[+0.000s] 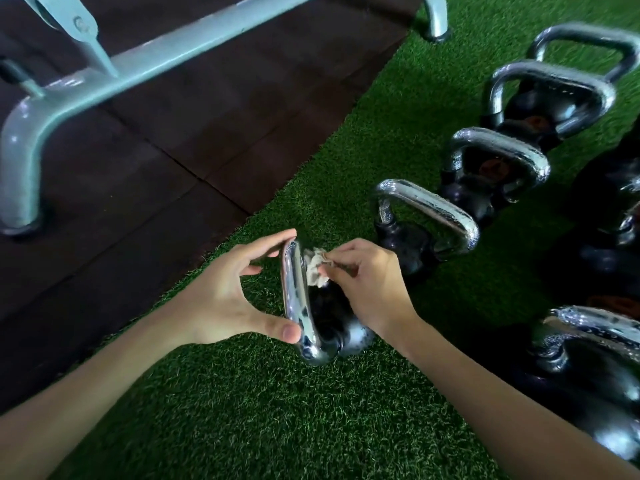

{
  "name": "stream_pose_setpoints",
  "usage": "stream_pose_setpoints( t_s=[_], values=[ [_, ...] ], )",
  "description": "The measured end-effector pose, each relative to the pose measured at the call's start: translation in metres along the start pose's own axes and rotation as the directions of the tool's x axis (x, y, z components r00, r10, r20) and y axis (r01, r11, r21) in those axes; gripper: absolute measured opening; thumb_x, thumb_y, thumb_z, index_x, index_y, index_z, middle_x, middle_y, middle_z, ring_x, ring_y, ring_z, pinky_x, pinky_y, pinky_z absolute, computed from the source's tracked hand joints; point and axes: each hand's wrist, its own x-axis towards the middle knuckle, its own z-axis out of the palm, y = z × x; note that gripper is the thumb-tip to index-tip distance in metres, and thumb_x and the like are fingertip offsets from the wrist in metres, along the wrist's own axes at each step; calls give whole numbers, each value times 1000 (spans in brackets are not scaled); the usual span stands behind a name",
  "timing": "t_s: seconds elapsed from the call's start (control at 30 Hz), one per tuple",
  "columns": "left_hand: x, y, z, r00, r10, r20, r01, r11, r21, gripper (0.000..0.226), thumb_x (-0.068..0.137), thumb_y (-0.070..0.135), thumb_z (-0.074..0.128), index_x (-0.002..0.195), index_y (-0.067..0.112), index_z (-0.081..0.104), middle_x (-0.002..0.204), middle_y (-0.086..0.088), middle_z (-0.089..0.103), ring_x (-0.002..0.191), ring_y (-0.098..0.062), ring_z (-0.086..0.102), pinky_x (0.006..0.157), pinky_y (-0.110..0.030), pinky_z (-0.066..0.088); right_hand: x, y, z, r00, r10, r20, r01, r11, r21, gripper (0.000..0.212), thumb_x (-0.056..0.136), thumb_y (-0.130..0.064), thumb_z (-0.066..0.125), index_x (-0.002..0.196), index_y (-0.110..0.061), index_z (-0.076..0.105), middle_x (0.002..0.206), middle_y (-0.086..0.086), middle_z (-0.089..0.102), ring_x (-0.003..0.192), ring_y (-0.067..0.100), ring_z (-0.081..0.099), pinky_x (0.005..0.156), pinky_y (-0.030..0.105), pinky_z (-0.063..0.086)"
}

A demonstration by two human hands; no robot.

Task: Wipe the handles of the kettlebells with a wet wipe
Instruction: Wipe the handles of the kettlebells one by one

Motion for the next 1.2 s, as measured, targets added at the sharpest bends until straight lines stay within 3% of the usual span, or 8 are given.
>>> stream_pose_setpoints(
  t_s=[0.23,0.33,0.47,0.6,0.67,0.93,1.07,1.2],
  values=[
    [-4,-5,-1,1000,17,8,-17,1000,-26,133,42,73,88,157,38,32,152,32,41,142,10,34,118,-38,33,6,-25,-3,999,-35,-37,44,960,277,17,87,-18,77,104,-20,80,91,-12,74,82,1,67,64,12,48],
    [-8,-6,-1,1000,8,18,-7,1000,-20,134,43,70,90,158,38,29,152,32,42,141,10,35,118,-36,34,7,-25,-6,999,26,23,-31,955,296,18,85,-16,78,101,-25,80,83,-22,72,78,-3,68,64,10,49],
    [-9,-6,-1,999,-6,31,6,1000,3,135,44,71,89,159,38,26,152,33,41,140,12,35,119,-36,33,3,-28,-8,991,114,66,-132,891,434,18,82,-16,81,96,-27,80,84,-15,76,78,2,70,73,21,58],
    [-10,-8,-4,999,-21,29,21,1000,-3,137,40,76,87,158,42,26,151,33,42,140,13,34,120,-37,32,-35,-28,-13,981,56,186,-124,916,381,20,85,-16,79,102,-26,78,100,-13,77,84,8,73,76,29,62],
    [-12,-9,-6,999,-27,26,27,1000,-5,138,39,78,86,158,43,26,152,31,41,140,13,34,120,-37,32,-52,-29,-16,974,-26,225,-65,920,387,21,85,-9,78,103,-19,78,102,-8,76,77,3,71,67,18,57],
    [-17,-11,-5,1000,-12,9,12,998,60,134,42,77,86,157,45,26,151,29,44,138,13,35,120,-38,32,-41,-42,-19,983,-35,178,-25,945,325,20,84,-17,79,105,-18,78,90,-10,74,61,4,64,54,16,49],
    [-22,-16,-11,999,-40,-6,40,997,61,137,38,79,85,157,43,27,151,28,43,139,14,34,118,-35,32,-75,-37,-17,949,-203,241,126,946,298,27,86,-11,76,104,-31,76,96,-14,75,67,18,68,57,41,55],
    [-27,-19,-8,999,-41,-23,42,997,63,137,37,80,84,156,45,28,152,27,43,139,13,35,117,-35,32,-64,-41,-12,953,-259,159,212,941,264,25,84,-5,78,105,-19,78,98,-10,76,77,10,70,62,30,57]
  ],
)
